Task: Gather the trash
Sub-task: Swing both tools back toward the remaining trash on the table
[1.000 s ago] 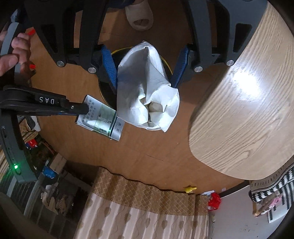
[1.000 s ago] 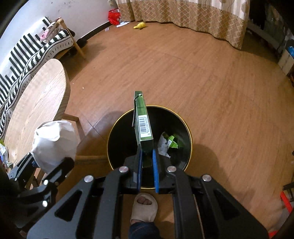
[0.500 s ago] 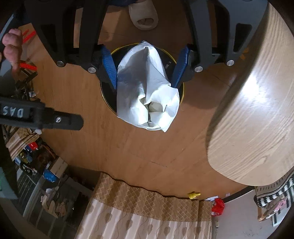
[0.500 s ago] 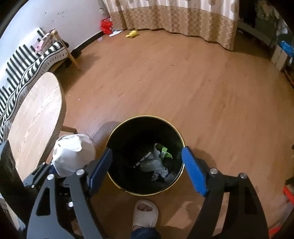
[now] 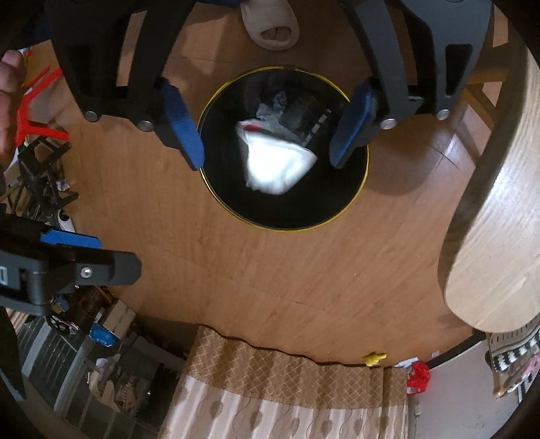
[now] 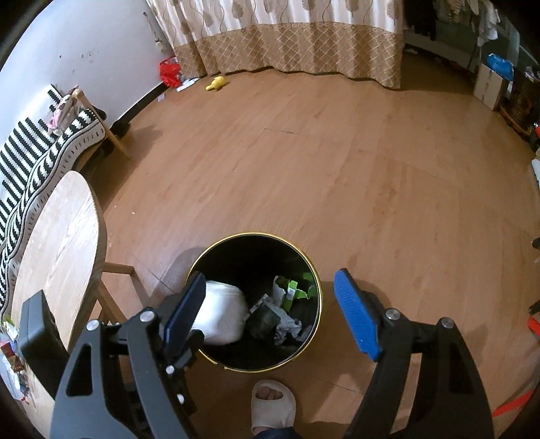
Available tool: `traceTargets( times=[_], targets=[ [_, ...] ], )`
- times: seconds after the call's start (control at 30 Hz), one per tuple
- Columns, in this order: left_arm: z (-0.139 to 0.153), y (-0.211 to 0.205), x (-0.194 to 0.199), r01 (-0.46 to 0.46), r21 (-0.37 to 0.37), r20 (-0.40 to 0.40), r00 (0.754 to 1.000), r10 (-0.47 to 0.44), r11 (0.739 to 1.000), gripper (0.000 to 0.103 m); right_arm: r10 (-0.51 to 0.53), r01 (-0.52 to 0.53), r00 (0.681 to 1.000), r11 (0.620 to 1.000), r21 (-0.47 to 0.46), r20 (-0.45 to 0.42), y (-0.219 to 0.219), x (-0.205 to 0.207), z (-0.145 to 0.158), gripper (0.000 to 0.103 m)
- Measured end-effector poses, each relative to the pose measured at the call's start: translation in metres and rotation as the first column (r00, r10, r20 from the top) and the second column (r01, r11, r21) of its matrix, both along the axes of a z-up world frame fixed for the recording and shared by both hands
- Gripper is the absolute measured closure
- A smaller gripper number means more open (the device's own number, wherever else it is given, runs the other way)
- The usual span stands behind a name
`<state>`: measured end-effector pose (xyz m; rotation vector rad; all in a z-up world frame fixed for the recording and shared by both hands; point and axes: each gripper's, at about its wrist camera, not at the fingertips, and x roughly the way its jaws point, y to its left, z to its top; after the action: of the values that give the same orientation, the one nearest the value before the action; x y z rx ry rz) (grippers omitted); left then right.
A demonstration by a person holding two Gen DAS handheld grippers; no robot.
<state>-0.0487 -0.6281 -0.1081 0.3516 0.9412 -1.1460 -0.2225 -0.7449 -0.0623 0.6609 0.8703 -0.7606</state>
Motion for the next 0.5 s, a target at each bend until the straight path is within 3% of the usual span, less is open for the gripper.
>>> traceTargets(
  times=[0.3, 0.5],
  targets=[
    [0.024, 0.027, 0.000, -0.037, -0.025, 0.048, 0.998, 0.038, 0.999, 0.017, 0.051, -0.051, 0.998, 0.998, -0.023, 0.028, 0.017, 0.010, 0.015, 0.026],
    [0.058, 0.090, 0.010, -0.078, -0.049, 0.082, 0.993, 0.082, 0.996, 0.011, 0.144, -0.140, 0.987, 0.989, -0.052, 0.077, 0.053, 0.041, 0.038, 0.021]
  ],
)
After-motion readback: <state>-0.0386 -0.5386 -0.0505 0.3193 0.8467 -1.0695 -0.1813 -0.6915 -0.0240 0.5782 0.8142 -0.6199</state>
